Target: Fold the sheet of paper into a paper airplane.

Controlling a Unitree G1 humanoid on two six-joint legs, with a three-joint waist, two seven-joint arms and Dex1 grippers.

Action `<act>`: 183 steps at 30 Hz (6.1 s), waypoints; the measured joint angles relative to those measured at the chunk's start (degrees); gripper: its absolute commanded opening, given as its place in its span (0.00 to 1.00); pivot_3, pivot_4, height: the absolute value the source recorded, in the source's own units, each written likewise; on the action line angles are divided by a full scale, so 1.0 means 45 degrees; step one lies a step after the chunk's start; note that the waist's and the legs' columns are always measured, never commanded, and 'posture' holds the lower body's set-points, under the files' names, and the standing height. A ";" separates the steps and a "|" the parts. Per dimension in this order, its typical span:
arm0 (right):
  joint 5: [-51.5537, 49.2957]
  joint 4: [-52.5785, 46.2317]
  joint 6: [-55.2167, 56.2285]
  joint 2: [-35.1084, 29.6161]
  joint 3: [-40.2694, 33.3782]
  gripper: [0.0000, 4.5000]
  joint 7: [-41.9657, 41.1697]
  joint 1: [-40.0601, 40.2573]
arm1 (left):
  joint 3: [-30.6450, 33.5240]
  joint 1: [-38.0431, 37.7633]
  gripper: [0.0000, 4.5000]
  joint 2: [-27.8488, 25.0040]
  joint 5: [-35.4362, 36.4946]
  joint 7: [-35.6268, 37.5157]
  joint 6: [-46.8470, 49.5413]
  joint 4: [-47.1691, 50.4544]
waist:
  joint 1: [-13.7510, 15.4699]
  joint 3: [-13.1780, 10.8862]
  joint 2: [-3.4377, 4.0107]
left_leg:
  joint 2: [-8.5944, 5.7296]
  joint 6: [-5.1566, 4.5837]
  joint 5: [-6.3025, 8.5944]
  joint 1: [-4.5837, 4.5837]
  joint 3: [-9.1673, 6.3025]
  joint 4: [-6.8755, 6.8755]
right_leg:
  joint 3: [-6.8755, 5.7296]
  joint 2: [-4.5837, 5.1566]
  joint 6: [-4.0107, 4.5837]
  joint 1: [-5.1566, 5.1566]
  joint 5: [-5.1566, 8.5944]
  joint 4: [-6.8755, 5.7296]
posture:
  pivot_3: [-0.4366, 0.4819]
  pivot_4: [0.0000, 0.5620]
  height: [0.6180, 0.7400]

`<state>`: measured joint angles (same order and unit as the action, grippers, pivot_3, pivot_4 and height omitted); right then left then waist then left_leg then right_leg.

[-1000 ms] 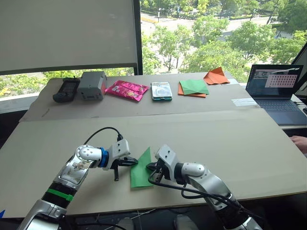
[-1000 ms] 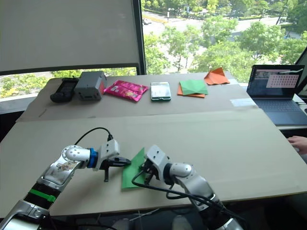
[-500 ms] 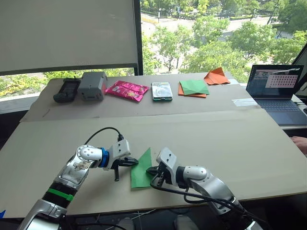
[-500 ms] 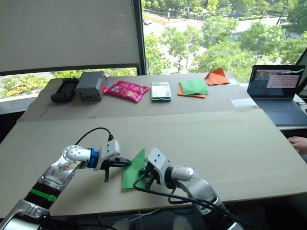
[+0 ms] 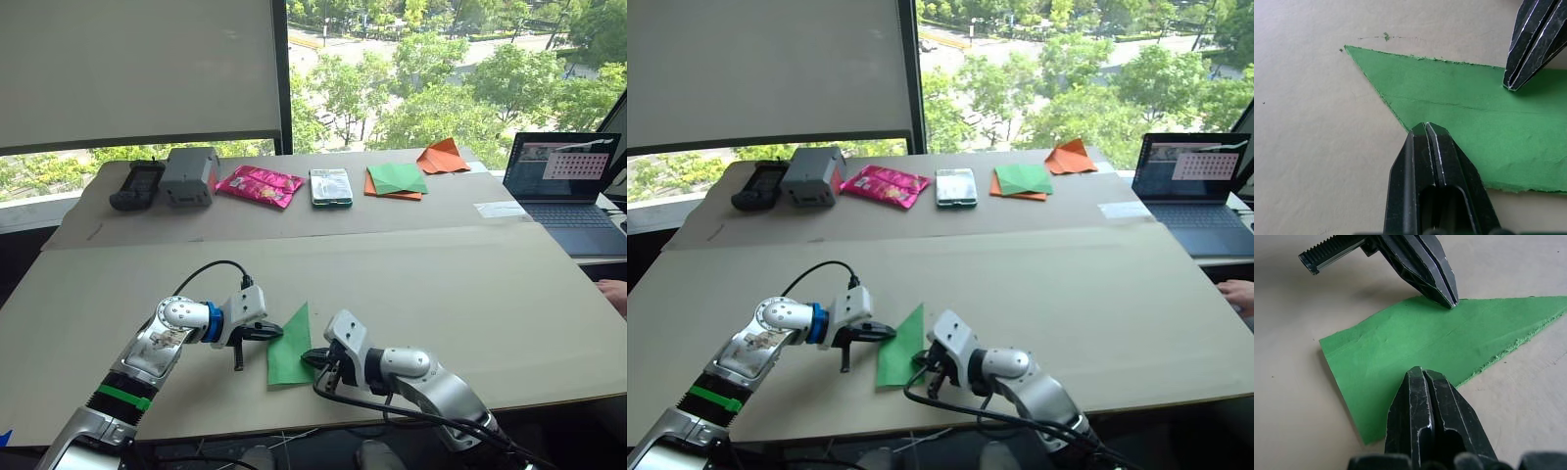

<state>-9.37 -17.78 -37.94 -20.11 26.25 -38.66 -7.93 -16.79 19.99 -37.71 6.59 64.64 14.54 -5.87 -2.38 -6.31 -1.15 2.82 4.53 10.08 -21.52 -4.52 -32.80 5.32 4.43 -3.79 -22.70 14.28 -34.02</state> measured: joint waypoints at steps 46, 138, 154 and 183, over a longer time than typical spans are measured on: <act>-0.1479 -0.2150 -0.1139 -0.1514 -0.1059 0.00 -0.0340 0.0476 | 0.0254 0.0039 0.00 -0.0163 0.0052 0.0055 -0.0069 0.0200 | 0.0025 -0.0134 0.0005 | 0.0000 0.0036 0.0049 -0.0064 0.0000 -0.0003 | -0.0005 0.0008 0.0003 -0.0096 0.0018 0.0069 | 0.48 0.27 0.93; 0.2083 -0.0589 0.3653 -0.0584 -0.0763 0.74 0.1025 -0.0491 | 0.3471 -0.0749 0.41 -0.2216 0.2134 0.1394 0.2340 0.2199 | 0.0036 -0.0340 -0.0034 | 0.0001 -0.0200 -0.0048 -0.0141 0.0004 0.0002 | 0.0004 -0.0030 0.0000 -0.0072 0.0005 -0.0014 | 0.48 0.27 0.93; 0.2312 -0.0269 0.5157 -0.0965 -0.0607 0.00 0.0161 -0.0414 | 0.3674 -0.1026 0.41 -0.2007 0.3114 0.0712 0.3401 0.2131 | 0.0011 -0.0337 -0.0038 | 0.0003 -0.0201 -0.0048 -0.0131 0.0005 0.0000 | 0.0010 -0.0037 0.0000 -0.0068 0.0005 -0.0022 | 0.48 0.27 0.93; 0.1762 0.4073 0.8920 -0.1112 0.0040 0.00 -0.4533 -0.3384 | 0.3119 -0.1525 0.00 -0.1806 0.3257 0.1761 0.1885 0.1332 | 0.0002 -0.0336 -0.0033 | 0.0004 -0.0273 -0.0093 -0.0049 0.0001 -0.0002 | 0.0017 -0.0054 0.0002 0.0039 0.0003 -0.0049 | 0.48 0.27 0.93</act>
<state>-1.44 0.55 2.20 -25.12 26.43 -59.06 -23.16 -2.75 13.12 -45.83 21.24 72.56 23.02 0.12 -2.37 -7.82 -1.30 2.84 3.30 9.66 -21.73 -4.52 -32.81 5.40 4.19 -3.78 -22.52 14.29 -34.24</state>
